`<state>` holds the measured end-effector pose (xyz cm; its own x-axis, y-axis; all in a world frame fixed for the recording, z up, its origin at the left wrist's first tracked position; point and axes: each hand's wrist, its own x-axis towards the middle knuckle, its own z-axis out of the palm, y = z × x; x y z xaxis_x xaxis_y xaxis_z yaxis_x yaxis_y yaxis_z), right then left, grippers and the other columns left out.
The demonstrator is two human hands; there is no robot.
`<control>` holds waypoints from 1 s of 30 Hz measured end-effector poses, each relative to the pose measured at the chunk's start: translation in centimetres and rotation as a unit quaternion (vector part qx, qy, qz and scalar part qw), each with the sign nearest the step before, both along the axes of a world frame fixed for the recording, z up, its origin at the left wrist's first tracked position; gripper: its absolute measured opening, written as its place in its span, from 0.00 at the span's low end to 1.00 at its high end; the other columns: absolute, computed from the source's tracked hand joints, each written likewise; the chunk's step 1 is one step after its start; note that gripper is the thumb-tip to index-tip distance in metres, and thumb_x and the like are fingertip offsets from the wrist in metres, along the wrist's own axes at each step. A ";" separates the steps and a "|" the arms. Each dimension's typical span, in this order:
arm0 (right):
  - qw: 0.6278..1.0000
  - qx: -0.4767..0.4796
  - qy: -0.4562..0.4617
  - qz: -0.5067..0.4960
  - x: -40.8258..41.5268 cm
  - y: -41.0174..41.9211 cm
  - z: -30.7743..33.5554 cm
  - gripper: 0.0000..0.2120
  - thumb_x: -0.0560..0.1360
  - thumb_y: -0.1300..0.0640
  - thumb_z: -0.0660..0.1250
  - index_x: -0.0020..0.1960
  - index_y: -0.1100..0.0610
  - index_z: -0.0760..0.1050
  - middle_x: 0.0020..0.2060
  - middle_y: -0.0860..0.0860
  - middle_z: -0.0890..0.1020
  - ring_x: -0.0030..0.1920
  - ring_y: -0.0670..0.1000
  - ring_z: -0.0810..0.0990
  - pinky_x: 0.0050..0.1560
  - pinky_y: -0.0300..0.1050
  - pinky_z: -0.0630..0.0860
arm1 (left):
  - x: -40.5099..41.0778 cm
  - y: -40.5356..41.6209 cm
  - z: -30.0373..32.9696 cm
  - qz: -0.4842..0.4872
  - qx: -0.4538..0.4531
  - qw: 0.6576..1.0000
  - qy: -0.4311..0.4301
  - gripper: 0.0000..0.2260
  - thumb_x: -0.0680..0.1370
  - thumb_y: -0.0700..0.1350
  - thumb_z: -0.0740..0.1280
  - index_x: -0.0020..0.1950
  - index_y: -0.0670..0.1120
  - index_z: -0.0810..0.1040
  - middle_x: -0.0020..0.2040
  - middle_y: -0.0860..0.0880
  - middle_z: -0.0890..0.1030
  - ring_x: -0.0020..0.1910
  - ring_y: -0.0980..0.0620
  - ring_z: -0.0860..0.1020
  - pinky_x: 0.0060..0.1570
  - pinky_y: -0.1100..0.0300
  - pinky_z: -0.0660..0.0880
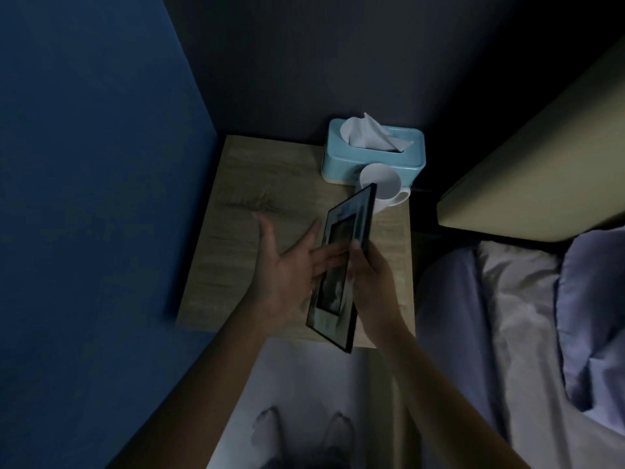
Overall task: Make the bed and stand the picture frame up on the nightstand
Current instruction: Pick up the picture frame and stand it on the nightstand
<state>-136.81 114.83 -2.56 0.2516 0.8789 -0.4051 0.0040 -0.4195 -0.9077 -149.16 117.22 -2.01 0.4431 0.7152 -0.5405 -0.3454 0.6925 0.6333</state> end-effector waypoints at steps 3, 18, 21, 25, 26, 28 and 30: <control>1.000 0.017 0.005 -0.006 1.4 -0.5 0.5 0.12 0.82 0.53 0.56 0.49 0.54 0.77 0.40 0.54 0.82 0.39 0.52 0.80 0.41 0.48 0.76 | -0.2 0.0 -0.2 0.023 0.030 0.999 0.013 0.40 0.69 0.74 0.32 0.70 0.60 0.67 0.61 0.44 0.81 0.61 0.48 0.78 0.62 0.53 0.69; 0.998 0.033 0.029 0.037 4.4 1.3 0.7 0.15 0.83 0.52 0.52 0.57 0.53 0.77 0.50 0.50 0.83 0.53 0.49 0.81 0.53 0.43 0.76 | 1.3 2.8 -1.7 0.060 -0.006 0.985 0.161 0.30 0.80 0.64 0.42 0.56 0.50 0.78 0.39 0.55 0.86 0.31 0.60 0.83 0.33 0.67 0.80; 0.999 -0.019 0.030 -0.010 4.4 2.0 -0.5 0.20 0.83 0.47 0.49 0.61 0.54 0.76 0.55 0.52 0.81 0.56 0.52 0.80 0.60 0.49 0.74 | 0.1 3.7 -2.7 0.124 0.052 0.976 0.171 0.32 0.80 0.65 0.42 0.74 0.49 0.66 0.61 0.55 0.77 0.49 0.59 0.79 0.60 0.58 0.74; 0.992 -0.064 0.094 -0.054 3.3 3.0 -2.3 0.29 0.80 0.37 0.43 0.56 0.51 0.77 0.56 0.52 0.82 0.58 0.54 0.80 0.63 0.52 0.74 | -0.7 3.2 -3.4 0.118 0.063 0.969 0.209 0.42 0.69 0.76 0.52 0.76 0.53 0.63 0.72 0.56 0.69 0.72 0.53 0.68 0.75 0.46 0.60; 0.991 -0.064 0.102 -0.058 3.0 3.2 -2.5 0.31 0.78 0.34 0.44 0.58 0.51 0.77 0.57 0.53 0.82 0.60 0.54 0.80 0.65 0.55 0.73 | -0.9 3.2 -3.9 0.123 0.064 0.967 0.213 0.41 0.70 0.76 0.53 0.76 0.54 0.63 0.73 0.55 0.70 0.72 0.53 0.68 0.76 0.46 0.60; 0.990 -0.056 0.117 -0.057 2.7 3.5 -3.6 0.36 0.73 0.29 0.45 0.64 0.51 0.76 0.60 0.54 0.81 0.62 0.54 0.79 0.67 0.57 0.71 | -1.6 3.1 -4.5 0.133 0.073 0.964 0.218 0.35 0.75 0.71 0.51 0.76 0.52 0.63 0.73 0.54 0.70 0.73 0.53 0.67 0.75 0.49 0.61; 0.990 -0.055 0.122 -0.048 2.4 3.4 -4.2 0.32 0.76 0.32 0.44 0.63 0.49 0.75 0.60 0.53 0.81 0.62 0.53 0.78 0.68 0.56 0.70 | -2.0 3.1 -5.4 0.162 0.089 0.958 0.218 0.28 0.81 0.62 0.45 0.75 0.51 0.65 0.66 0.56 0.75 0.70 0.55 0.71 0.70 0.57 0.68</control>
